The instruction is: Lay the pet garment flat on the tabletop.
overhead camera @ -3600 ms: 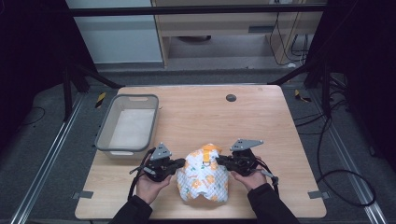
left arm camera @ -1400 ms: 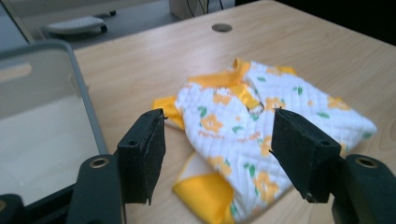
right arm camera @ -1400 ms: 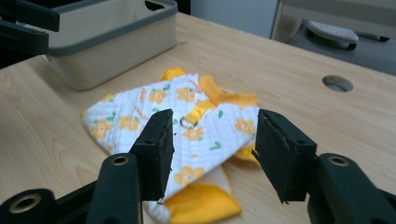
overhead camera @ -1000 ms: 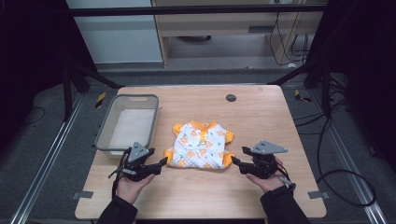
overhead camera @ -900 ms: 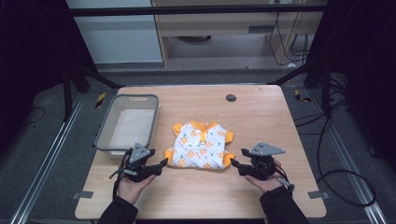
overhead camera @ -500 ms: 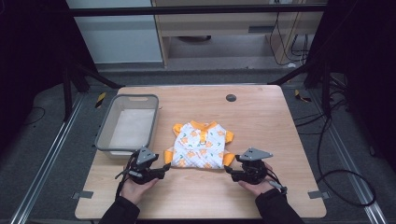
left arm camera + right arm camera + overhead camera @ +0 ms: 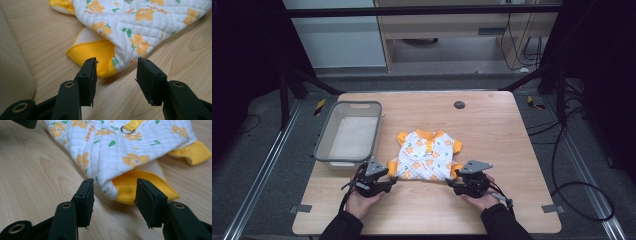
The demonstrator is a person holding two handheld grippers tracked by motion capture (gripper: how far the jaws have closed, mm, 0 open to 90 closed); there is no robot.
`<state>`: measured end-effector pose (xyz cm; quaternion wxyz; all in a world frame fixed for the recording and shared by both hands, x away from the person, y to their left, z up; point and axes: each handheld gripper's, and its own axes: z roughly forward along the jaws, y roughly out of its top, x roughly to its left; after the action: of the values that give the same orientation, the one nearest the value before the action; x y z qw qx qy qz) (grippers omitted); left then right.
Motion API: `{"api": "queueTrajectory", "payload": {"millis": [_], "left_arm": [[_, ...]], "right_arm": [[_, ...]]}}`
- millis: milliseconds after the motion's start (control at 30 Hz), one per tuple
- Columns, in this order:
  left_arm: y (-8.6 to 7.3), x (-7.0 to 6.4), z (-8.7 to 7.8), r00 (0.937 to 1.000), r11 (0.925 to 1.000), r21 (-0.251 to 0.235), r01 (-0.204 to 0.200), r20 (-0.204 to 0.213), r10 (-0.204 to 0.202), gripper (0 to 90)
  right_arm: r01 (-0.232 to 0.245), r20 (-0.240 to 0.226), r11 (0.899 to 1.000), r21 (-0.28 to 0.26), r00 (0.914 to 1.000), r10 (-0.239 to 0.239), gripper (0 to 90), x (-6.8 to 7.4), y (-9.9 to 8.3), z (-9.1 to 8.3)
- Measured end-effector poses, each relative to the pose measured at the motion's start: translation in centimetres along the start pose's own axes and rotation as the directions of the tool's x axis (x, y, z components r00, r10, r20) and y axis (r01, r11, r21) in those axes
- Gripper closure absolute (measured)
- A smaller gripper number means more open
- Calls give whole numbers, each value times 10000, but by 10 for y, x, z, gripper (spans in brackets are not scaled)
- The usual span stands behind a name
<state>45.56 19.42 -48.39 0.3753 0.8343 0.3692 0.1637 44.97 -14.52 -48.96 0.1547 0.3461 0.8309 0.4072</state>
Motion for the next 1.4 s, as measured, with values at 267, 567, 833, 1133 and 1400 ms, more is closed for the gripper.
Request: {"api": "queueTrajectory", "payload": {"millis": [267,567,833,1133,1400], "left_arm": [[0,-3,5,9996,9989,357,-289,73,287,610],[0,0,11,9994,9955,884,-338,68,334,745],[1,-2,13,9998,9924,1213,-191,37,188,875],[3,-7,14,9992,9912,1264,-395,-52,405,893],[9,-8,1,9992,9962,785,-381,180,368,899]], "right_arm": [[299,-106,9989,362,9995,-295,580,5,1,7],[416,-62,9971,644,9991,-413,641,5,1,11],[309,-151,9958,859,9994,-297,748,4,1,12],[283,-212,9958,872,9994,-266,796,4,2,11],[88,-341,9985,537,9994,-70,806,1,5,2]]}}
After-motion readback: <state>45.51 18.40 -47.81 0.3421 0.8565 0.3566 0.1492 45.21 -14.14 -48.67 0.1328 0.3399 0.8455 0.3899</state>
